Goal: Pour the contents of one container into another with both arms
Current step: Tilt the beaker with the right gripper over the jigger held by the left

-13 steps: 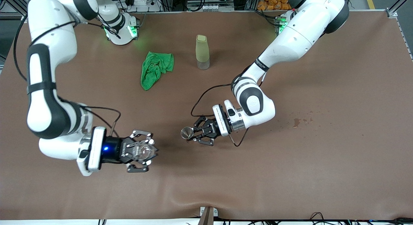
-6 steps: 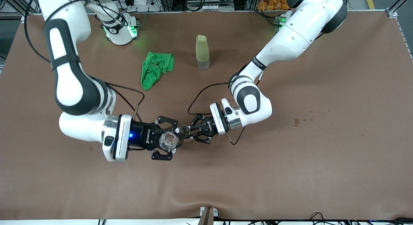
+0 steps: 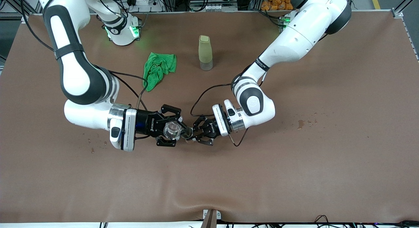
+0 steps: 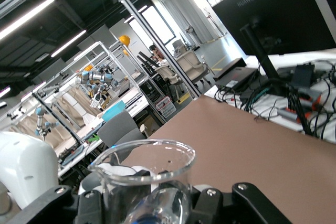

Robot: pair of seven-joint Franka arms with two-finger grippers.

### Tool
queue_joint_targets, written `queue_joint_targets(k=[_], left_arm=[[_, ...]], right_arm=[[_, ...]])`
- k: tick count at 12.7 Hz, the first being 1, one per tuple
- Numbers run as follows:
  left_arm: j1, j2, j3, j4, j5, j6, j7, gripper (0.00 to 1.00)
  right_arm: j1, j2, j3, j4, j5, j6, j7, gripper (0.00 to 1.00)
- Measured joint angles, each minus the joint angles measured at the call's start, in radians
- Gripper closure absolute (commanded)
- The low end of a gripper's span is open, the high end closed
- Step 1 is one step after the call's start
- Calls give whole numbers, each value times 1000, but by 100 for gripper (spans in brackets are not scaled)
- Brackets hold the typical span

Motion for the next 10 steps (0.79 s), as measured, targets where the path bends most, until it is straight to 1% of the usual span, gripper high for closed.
queue_joint_targets(k=[3, 7, 10], left_arm=[[-6, 1, 0, 0, -1, 0, 2, 100], [-15, 1, 0, 0, -26, 0, 35, 100], [-16, 1, 9, 0, -30, 0, 42, 100]], right_arm=[[4, -59, 0, -53, 1, 34, 165, 100], [62, -110, 0, -85, 1, 129, 388, 100], [85, -134, 0, -136, 0, 158, 410, 100]])
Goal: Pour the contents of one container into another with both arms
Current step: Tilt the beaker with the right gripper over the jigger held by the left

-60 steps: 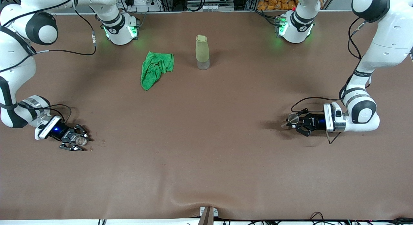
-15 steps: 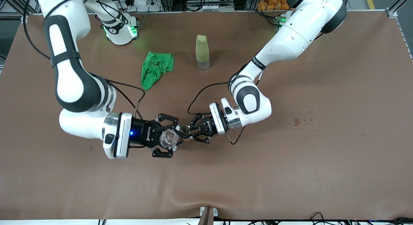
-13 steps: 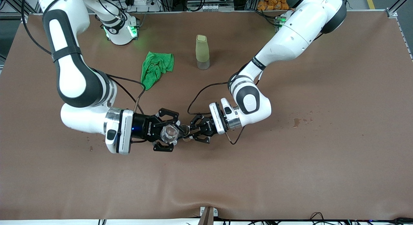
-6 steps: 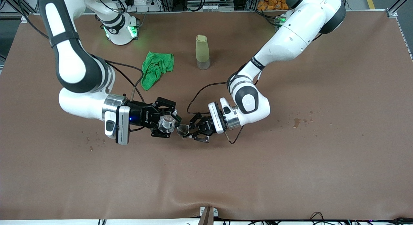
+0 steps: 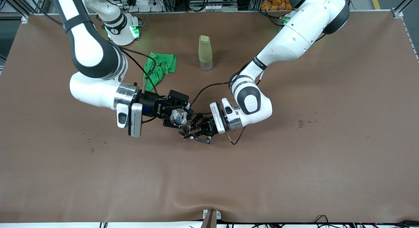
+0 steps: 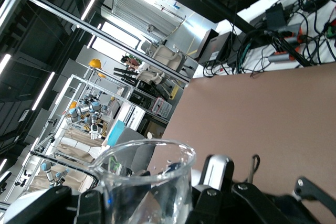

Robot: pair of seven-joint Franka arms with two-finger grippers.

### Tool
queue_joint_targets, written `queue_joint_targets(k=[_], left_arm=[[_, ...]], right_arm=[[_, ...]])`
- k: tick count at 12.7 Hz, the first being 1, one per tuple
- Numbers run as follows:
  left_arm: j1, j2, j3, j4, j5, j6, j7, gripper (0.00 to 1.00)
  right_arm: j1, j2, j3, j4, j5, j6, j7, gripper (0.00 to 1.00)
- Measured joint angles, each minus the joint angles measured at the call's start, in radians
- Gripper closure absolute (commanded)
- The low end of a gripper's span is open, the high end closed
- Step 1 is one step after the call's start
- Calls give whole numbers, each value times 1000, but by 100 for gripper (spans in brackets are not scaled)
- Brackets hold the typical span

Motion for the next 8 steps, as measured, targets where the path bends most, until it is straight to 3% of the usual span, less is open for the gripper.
queue_joint_targets(k=[8], left_arm=[[-3, 0, 5, 1, -7, 0, 0, 100]], right_arm=[[32, -93, 0, -168, 0, 57, -91, 100]])
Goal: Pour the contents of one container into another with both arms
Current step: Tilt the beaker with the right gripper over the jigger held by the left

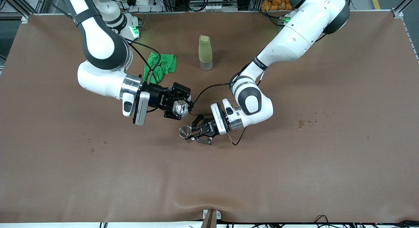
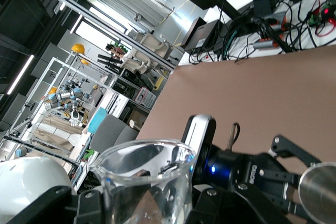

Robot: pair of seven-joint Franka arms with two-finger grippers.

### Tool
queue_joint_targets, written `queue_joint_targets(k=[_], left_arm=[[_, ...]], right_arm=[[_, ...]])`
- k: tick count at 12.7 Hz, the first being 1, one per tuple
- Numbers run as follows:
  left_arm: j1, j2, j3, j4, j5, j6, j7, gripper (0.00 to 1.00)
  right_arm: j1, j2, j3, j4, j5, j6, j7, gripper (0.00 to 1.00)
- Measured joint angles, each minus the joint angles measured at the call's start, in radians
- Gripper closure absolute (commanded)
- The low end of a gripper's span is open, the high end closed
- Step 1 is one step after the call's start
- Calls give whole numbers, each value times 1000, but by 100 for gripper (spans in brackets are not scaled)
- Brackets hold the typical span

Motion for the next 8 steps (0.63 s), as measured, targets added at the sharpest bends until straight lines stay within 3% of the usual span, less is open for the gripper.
queue_joint_targets(k=[8], left_arm=[[-7, 0, 0, 0, -16, 0, 0, 100]], right_arm=[[21, -19, -5, -40, 2, 1, 77, 100]])
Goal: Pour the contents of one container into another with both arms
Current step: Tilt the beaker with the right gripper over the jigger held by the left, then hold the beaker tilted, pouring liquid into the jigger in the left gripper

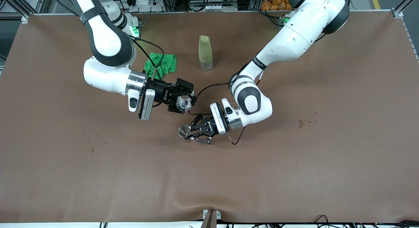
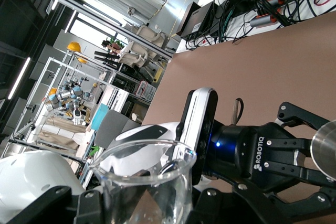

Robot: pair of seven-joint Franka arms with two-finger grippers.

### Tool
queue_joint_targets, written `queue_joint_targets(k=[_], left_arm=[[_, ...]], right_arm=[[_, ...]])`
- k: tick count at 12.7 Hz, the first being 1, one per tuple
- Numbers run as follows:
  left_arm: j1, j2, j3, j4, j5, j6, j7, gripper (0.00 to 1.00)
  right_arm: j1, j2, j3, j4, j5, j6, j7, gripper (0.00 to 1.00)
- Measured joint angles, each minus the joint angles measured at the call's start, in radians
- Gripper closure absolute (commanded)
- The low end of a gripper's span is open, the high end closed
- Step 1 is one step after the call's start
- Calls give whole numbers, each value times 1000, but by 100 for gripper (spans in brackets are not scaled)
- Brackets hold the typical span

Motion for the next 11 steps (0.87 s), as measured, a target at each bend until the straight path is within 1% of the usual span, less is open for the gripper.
queue_joint_targets(k=[4, 11], left_arm=[[0, 0, 0, 0, 0, 0, 0, 100], [0, 0, 0, -1, -16, 0, 0, 100]], right_arm=[[0, 0, -11, 9, 2, 0, 30, 100], [0, 3, -11, 21, 4, 0, 129, 100]])
